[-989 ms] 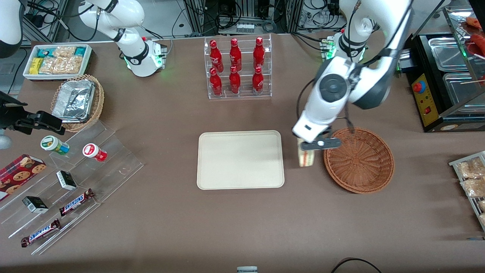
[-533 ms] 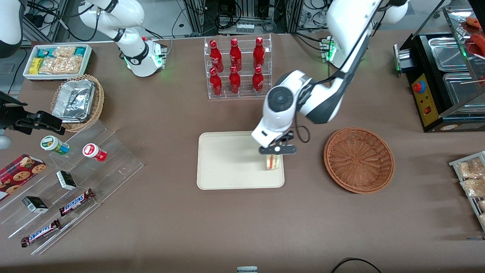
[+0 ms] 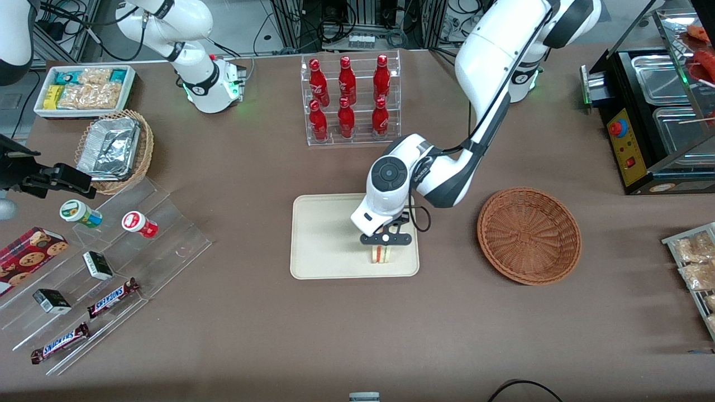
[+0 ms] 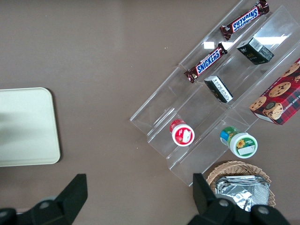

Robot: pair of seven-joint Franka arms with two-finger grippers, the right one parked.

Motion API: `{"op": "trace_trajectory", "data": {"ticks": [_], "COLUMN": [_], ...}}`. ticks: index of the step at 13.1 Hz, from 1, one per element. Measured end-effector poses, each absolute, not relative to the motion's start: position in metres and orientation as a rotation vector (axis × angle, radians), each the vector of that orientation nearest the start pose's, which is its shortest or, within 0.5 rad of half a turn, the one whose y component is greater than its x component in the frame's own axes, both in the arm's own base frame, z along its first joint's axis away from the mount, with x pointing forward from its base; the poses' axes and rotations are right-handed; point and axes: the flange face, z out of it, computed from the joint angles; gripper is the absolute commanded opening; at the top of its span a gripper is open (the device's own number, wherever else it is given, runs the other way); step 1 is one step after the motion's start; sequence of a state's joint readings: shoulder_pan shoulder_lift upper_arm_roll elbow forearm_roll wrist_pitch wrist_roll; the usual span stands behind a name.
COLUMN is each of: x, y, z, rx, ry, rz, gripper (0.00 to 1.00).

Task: Place sandwich from basket to tray
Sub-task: 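Lower the sandwich onto the tray and open the left gripper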

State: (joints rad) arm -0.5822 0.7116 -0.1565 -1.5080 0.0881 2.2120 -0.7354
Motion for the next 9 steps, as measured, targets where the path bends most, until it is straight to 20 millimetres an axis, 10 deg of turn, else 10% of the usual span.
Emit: {"op": "trace_trajectory", "data": {"ticks": [1, 3, 9], "x": [0.5402, 0.5386, 0.5397], "y": [-0.4660, -0.4684, -0.4691], "z": [0.2454, 0.2419, 0.2425], "rx": [-3.171, -3.172, -3.173], "ry": [0.032, 0.034, 0.032], "rz": [0.025, 0.026, 0.021], "gripper": [0.00, 0.99, 1.00]}}
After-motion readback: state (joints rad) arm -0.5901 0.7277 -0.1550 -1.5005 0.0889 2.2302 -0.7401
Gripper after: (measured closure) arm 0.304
